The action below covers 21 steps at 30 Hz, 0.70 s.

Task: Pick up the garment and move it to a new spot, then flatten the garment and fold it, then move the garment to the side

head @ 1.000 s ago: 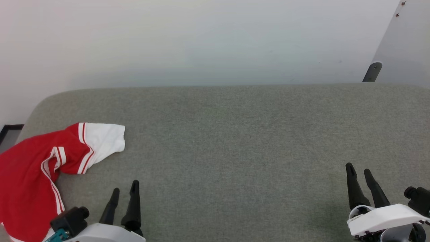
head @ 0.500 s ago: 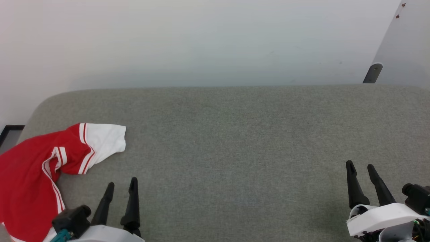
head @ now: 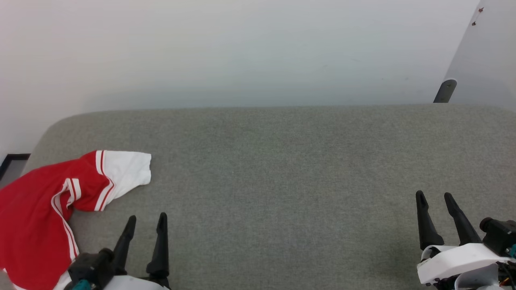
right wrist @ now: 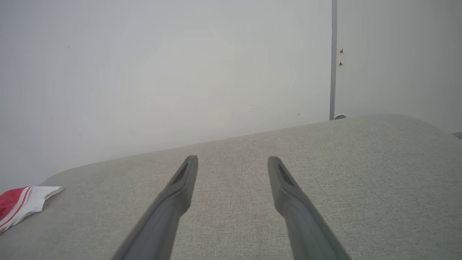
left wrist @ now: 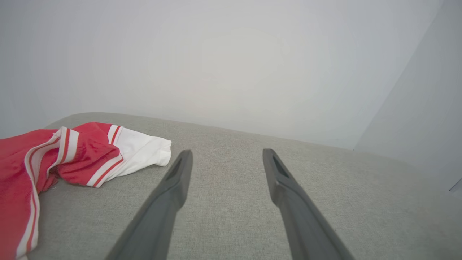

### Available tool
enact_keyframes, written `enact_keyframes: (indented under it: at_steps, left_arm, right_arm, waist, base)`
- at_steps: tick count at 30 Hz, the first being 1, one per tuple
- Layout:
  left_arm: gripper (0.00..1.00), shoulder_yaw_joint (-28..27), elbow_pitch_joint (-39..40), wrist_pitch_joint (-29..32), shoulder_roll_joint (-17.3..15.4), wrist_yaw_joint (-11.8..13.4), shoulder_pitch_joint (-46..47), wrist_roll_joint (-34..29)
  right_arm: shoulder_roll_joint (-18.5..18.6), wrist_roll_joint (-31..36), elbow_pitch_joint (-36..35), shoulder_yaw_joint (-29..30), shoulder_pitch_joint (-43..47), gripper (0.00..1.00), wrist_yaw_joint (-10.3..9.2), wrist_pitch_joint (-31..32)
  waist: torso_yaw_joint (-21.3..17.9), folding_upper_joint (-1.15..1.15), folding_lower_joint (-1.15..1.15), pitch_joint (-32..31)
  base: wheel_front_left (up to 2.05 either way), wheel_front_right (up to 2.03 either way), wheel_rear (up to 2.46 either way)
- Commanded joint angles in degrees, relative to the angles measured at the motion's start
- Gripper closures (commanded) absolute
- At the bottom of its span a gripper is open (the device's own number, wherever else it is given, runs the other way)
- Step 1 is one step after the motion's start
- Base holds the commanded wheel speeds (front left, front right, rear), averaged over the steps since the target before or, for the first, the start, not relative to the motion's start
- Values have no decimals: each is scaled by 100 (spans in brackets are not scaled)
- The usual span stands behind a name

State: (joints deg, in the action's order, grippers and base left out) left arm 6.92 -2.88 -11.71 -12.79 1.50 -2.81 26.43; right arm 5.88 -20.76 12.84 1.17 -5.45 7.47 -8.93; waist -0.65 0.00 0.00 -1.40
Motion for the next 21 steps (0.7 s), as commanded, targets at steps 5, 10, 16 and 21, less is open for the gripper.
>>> enact_keyframes:
  at_steps: [5, 10, 16, 21]
  left_arm:
    - [0, -56, 69, -104, -40, -79, -87, -355]
    - [0, -131, 118, -159, -34, -116, -155, -592]
    - [0, -226, 158, -229, -30, -184, -224, -880]
    - [0, -297, 177, -274, -22, -237, -284, -1121]
  right_arm:
    - [52, 312, -58, 6, -5, 0, 3, -57]
    - [81, 540, -63, 23, 19, 0, 3, -69]
    - [102, 842, -89, 60, 54, 0, 4, -77]
    - [124, 1087, -111, 89, 72, 0, 4, -83]
  waist:
    - [-8, 0, 0, -43]
    - [-21, 0, 0, -85]
    - [-30, 0, 0, -132]
    - [-36, 0, 0, -159]
  base:
    - [0, 0, 0]
    - [0, 0, 0]
    - [0, 0, 0]
    - [0, 0, 0]
